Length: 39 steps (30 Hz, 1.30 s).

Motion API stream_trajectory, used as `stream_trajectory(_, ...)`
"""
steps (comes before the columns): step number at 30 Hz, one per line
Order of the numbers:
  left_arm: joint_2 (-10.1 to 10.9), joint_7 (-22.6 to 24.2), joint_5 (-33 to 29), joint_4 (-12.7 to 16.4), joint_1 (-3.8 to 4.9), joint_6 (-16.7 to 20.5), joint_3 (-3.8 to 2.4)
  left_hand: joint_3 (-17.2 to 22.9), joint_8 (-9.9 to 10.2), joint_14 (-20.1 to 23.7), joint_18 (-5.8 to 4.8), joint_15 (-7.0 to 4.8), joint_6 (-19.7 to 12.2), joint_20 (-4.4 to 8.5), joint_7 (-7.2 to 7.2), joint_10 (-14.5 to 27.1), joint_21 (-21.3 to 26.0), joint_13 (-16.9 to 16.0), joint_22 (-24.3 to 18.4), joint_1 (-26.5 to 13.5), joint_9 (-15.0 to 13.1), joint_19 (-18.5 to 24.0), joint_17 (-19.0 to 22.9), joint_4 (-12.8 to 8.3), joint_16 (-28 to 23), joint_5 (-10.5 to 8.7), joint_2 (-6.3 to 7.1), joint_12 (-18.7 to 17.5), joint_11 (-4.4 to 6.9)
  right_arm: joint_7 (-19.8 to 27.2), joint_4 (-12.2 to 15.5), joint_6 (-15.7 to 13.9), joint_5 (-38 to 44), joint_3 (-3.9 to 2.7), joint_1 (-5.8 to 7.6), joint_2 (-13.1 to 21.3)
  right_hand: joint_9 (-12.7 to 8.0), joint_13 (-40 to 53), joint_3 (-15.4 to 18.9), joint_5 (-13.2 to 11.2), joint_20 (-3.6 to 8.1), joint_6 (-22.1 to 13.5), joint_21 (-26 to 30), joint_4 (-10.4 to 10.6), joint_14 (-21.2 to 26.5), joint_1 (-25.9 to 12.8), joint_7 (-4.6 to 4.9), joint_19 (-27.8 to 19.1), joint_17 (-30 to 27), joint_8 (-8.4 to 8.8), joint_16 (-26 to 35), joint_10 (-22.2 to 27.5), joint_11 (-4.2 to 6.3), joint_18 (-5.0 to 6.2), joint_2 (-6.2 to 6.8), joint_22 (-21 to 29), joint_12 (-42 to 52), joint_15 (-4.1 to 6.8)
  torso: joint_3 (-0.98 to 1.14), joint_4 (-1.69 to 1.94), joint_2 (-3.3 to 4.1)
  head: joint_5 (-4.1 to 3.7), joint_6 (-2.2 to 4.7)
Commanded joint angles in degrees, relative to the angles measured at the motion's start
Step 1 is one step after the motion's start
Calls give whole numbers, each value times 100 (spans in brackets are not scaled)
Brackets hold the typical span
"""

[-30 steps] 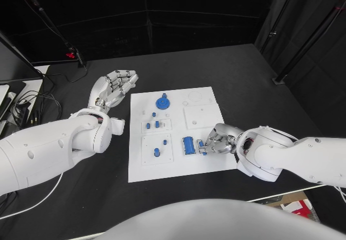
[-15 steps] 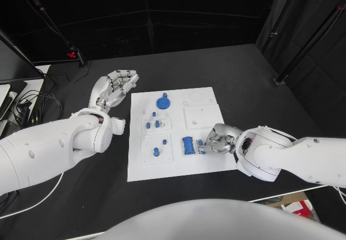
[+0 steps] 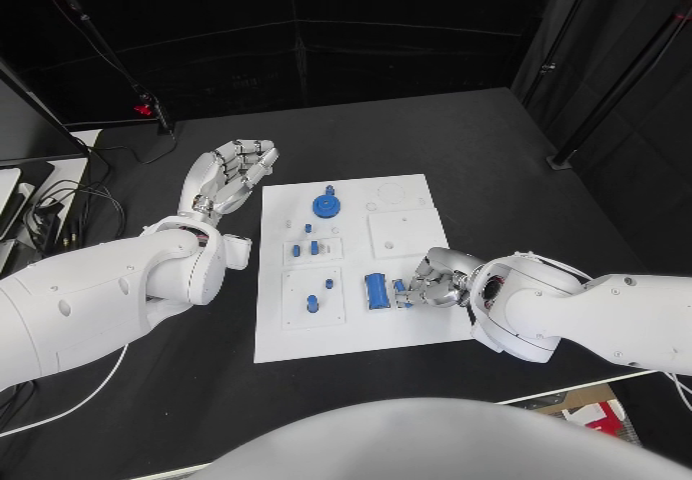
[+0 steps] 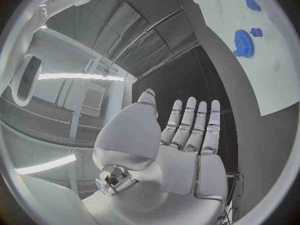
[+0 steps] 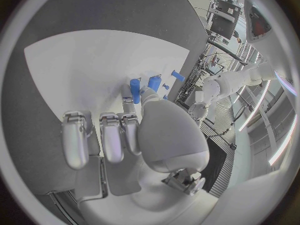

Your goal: Assemble the parts on the task board

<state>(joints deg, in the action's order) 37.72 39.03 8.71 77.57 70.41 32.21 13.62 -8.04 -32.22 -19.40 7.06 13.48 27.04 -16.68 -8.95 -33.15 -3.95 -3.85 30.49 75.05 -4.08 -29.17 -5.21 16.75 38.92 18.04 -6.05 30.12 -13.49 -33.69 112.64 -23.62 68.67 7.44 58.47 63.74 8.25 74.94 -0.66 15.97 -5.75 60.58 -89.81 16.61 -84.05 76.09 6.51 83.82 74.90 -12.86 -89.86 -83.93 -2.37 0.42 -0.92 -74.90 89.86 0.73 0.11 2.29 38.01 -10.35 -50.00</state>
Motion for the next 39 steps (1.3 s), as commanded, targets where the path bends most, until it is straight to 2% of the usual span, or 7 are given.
stream_trajectory(1, -6, 206, 1, 1, 9, -51, -6, -31, -24, 37, -52, -3, -47, 4, -692, 47, -28, 9, -8, 20, 9, 9, 5, -5, 34, 19, -56, 33, -5, 32, 12, 61, 23, -1, 5, -17, -1, 1506, 88, -42, -7, -61, -19, 4, -595, -104, 6, 618, 1510, 21, -14, -607, -48, -42, 0, -1510, 14, -28, 0, -3, -7, 0, 0)
stream_trajectory(23, -4, 196, 1, -7, 9, -64, -6, -31, -30, 40, -52, -3, -50, 4, -692, 49, -29, 9, -11, 32, 11, 9, 14, -6, 42, 27, -72, 40, -4, 104, 32, -141, 22, 0, 5, -13, 57, 1506, 313, -29, -21, -95, -19, 5, -595, -262, 33, 618, 1510, -102, -14, -607, -71, -42, -22, -1510, 14, -40, 0, -2, -2, -9, 0)
stream_trajectory(26, -4, 195, 1, -8, 9, -64, -6, -31, -30, 40, -52, -3, -50, 4, -692, 49, -29, 9, -11, 32, 11, 9, 14, -6, 42, 27, -72, 40, -4, 123, 33, -159, 22, 0, 5, -4, 85, 1506, 500, -160, -35, -170, -19, 11, -595, -504, 56, 618, 1510, -165, -14, -607, -91, -42, -24, -1510, 14, -59, -1, -2, 0, -16, 0)
stream_trajectory(29, -5, 195, 1, -8, 9, -67, -6, -31, -30, 40, -52, -3, -50, 4, -692, 49, -29, 9, -11, 32, 11, 9, 14, -6, 42, 27, -72, 40, -4, 159, 36, -189, 22, 1, 4, 23, 130, 1506, 620, -336, -40, -233, -19, -1, -595, -555, 59, 618, 1510, -272, -14, -607, -96, -42, -49, -1510, 14, -61, 0, 0, -2, -20, 0)
stream_trajectory(34, -5, 193, 1, -11, 9, -70, -6, -31, -30, 40, -52, -3, -50, 4, -692, 49, -29, 9, -11, 32, 11, 9, 14, -6, 42, 27, -72, 40, -4, 289, 38, -170, -16, 3, 3, 135, 303, 1506, 799, -1197, -22, -267, -19, -1, -595, -469, 11, 618, 1510, -645, -14, -607, -60, -42, -136, -1510, 14, -27, 0, -5, -6, -6, 0)
stream_trajectory(35, -5, 193, 1, -14, 9, -69, -6, -31, -30, 40, -52, -3, -50, 4, -692, 49, -29, 9, -11, 32, 11, 9, 14, -6, 42, 27, -72, 40, -4, 309, 40, -153, -32, 3, 3, 158, 352, 1506, 843, -1284, -11, -286, -19, -2, -595, -431, -4, 618, 1510, -741, -14, -607, -47, -42, -148, -1510, 14, -16, 0, -6, -6, -9, 0)
stream_trajectory(39, -6, 186, 1, -23, 8, -65, -6, -30, -34, 41, -52, -3, -52, 4, -691, 50, -30, 9, -15, 43, 12, 11, 19, -8, 47, 34, -81, 45, -4, 375, 47, -78, -94, 4, 3, 214, 457, 1506, 923, -1306, 14, -313, -19, -15, -595, -290, -39, 618, 1510, -941, -14, -607, -16, -42, -164, -1510, 14, 12, 2, -9, -5, -19, 0)
